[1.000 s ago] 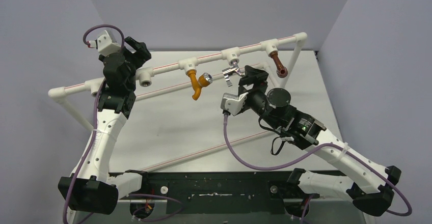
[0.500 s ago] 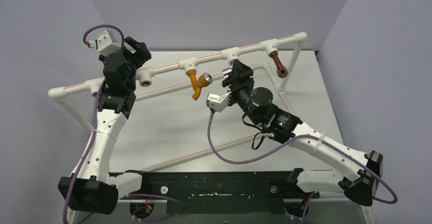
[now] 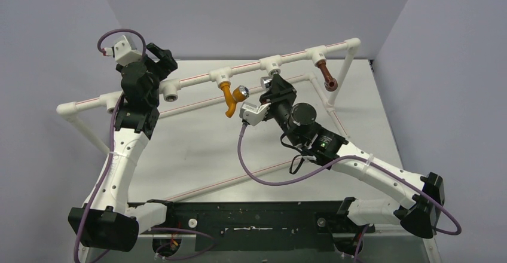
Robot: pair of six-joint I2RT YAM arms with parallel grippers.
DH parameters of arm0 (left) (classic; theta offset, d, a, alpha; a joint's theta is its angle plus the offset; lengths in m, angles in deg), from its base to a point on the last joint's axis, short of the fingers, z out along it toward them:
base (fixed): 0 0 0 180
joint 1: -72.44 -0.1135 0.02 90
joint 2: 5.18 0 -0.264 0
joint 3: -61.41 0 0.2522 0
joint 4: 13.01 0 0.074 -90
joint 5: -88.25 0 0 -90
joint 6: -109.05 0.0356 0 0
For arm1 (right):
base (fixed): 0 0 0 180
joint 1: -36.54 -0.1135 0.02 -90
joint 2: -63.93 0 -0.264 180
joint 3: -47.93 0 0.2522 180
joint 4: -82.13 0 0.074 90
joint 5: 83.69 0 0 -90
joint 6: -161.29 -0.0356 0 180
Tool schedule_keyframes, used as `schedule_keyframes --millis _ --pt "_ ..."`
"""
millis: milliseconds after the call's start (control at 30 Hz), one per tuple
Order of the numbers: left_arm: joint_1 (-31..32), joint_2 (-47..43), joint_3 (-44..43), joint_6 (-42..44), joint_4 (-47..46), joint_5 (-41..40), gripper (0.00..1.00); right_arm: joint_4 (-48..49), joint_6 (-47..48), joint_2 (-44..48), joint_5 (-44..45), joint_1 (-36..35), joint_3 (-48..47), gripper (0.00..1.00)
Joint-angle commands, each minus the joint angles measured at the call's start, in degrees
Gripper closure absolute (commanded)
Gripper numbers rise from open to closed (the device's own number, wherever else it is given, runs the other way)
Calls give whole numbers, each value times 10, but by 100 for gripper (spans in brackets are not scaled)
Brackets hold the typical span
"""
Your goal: Install the water faucets
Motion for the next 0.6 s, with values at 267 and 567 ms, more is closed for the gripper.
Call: schedule_keyframes --millis 267,567 --pt "5 35 48 7 147 13 24 243 -348 28 5 9 71 100" --pt "4 32 48 8 147 11 24 346 -625 39 88 28 84 100"
